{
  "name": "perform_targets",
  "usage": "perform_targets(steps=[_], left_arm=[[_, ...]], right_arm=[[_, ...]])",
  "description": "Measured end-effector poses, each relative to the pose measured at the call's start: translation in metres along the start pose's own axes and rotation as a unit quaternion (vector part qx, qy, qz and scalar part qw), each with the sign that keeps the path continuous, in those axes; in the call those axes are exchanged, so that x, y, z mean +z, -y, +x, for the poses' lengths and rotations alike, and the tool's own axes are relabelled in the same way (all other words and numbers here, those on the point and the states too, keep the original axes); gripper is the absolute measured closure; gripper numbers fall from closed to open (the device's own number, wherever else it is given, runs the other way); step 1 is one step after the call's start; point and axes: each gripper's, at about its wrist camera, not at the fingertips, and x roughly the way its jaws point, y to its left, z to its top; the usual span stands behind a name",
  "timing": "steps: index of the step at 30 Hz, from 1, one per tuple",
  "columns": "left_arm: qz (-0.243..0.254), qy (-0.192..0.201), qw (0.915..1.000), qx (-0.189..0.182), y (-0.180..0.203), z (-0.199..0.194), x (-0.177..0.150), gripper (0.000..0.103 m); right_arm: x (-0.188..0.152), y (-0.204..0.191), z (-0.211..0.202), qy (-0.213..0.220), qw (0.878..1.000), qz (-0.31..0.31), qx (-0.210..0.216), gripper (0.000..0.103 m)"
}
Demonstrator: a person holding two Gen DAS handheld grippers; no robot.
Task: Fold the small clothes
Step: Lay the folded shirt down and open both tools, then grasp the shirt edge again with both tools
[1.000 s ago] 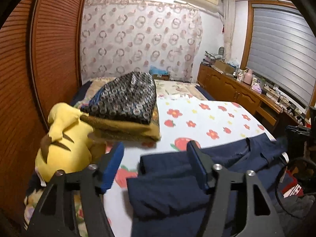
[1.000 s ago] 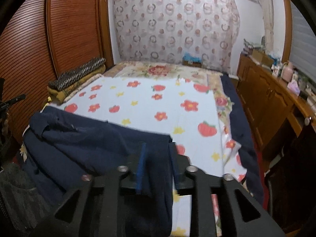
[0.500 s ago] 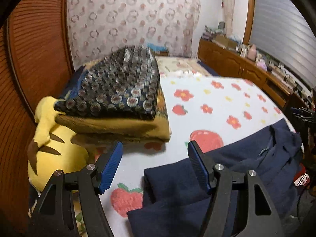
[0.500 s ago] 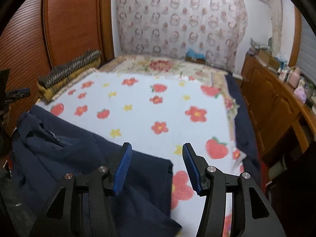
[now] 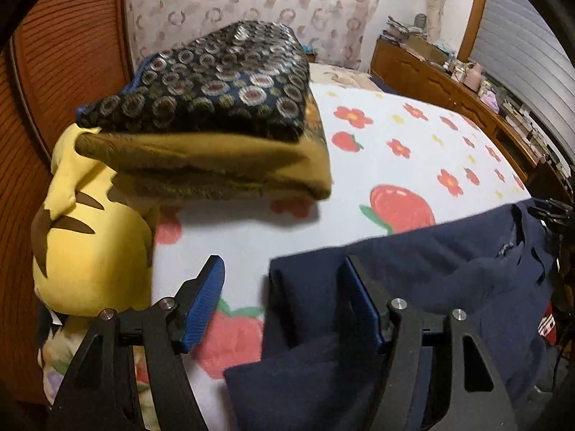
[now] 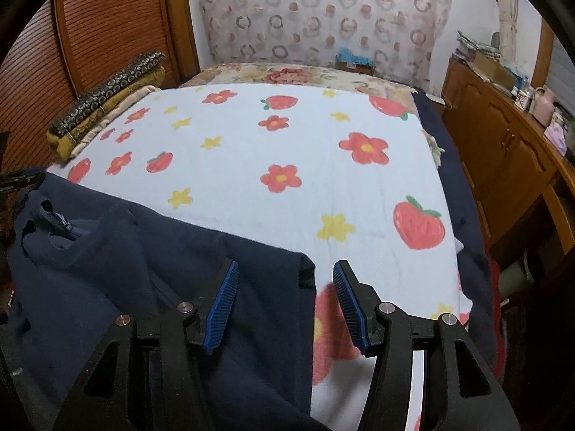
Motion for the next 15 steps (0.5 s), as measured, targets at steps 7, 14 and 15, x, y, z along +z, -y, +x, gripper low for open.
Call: perform_targets(steps=[7,14,15], left_arm=[[0.008,-0.008,0.9999,-0.005,0.003,0.003,-0.002,0.043],[0.025,-0.006,0.9994,-0.022,0.014,0.002,-0.003,0.077],[0.025,-0.004,0.9994,-0.025,0.015,0.001,-0.004,0.083]], right_arm=[[0.004,0.0,0.008,-0.012,1.0,0.0,0.006,0.045],[0.002,0.004,0.016,-0.011,1.0,0.002,0.014,0.045],[0.001,0.003,0.017,-0.01,1.0,-0.001,0.02,0.046]])
